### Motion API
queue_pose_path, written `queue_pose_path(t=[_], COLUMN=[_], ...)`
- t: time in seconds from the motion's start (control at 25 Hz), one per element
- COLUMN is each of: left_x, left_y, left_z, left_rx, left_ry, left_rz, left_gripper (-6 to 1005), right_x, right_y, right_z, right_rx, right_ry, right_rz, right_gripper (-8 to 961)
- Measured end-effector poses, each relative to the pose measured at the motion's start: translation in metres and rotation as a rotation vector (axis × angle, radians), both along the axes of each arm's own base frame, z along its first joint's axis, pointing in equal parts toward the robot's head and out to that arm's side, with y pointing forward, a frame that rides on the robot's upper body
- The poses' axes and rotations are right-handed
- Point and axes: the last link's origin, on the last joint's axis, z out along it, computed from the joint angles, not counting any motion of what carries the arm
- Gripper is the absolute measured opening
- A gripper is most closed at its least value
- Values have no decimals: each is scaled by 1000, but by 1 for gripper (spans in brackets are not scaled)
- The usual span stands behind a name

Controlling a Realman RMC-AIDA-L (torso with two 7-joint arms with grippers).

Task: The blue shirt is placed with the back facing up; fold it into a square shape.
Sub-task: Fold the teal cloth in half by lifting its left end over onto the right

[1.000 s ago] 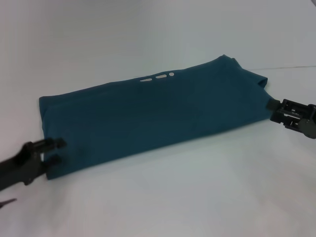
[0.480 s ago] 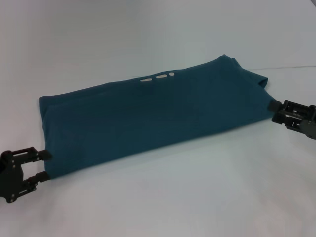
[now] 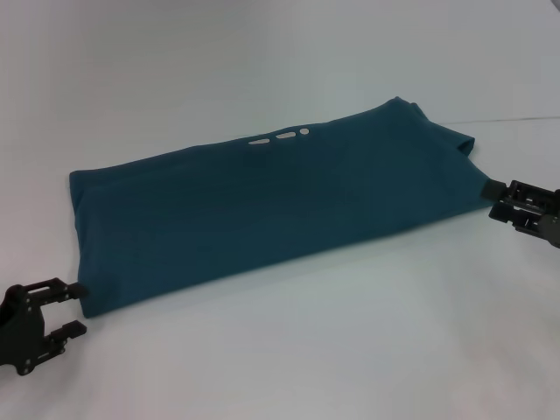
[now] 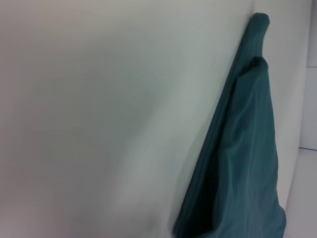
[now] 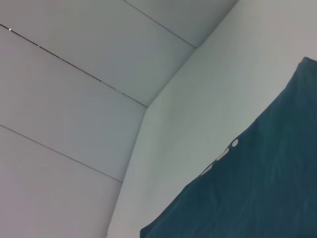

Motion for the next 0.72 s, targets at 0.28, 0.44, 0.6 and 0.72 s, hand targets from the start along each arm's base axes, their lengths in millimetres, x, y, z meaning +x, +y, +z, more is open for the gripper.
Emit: queue_pose_path(t=[0.28,0.44,0.6,0.72], left_x=[-3,-5,-7,-6], left_y=[1,1,2,4], left_z=[-2,-8,-11,-13], left_rx=[14,23,30,32], left_ry=[20,16,15,13], left_rz=[9,37,57,62], left_gripper=[559,560,560,560], right_x=[1,2,4,5], right_y=[1,2,1,1], right_z=[1,1,1,2], right_rx=[5,10,11,15], right_ry=[-7,-10,-5,-4], right_rz=[-8,-13,-23,-25], right_gripper=[707,707,707,707])
